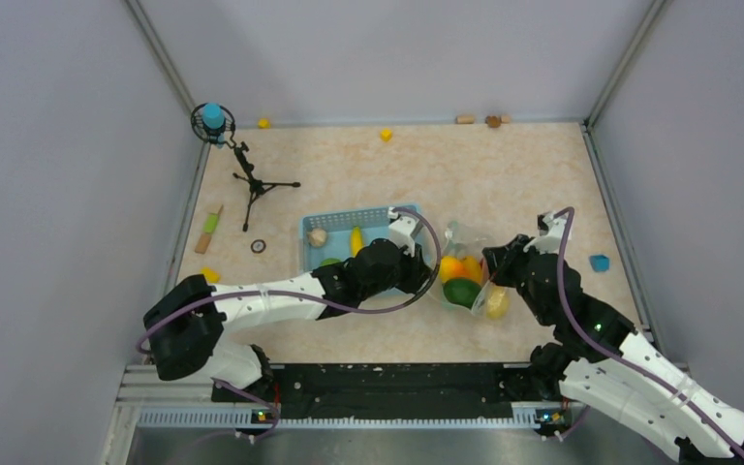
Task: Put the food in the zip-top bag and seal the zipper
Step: Adjust the zipper food storage bag at the center of the board.
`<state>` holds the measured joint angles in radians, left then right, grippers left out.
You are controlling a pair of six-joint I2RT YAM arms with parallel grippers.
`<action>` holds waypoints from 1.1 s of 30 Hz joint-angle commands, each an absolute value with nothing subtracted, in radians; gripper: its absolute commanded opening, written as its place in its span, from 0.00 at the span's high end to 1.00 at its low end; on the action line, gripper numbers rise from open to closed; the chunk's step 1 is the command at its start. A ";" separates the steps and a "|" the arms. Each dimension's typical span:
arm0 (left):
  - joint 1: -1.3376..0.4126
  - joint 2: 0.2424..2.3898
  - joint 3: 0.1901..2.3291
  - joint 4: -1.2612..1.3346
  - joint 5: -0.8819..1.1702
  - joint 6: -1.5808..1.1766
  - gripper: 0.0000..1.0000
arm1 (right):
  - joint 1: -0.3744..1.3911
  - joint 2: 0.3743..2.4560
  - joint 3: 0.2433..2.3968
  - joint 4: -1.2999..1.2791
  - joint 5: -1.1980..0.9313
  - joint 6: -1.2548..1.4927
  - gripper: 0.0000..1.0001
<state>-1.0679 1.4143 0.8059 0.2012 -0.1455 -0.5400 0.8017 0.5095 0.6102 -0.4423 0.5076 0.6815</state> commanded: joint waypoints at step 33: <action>-0.967 1.539 1.195 0.201 0.133 -0.382 1.00 | 0.800 0.720 1.078 -1.143 0.818 0.782 0.95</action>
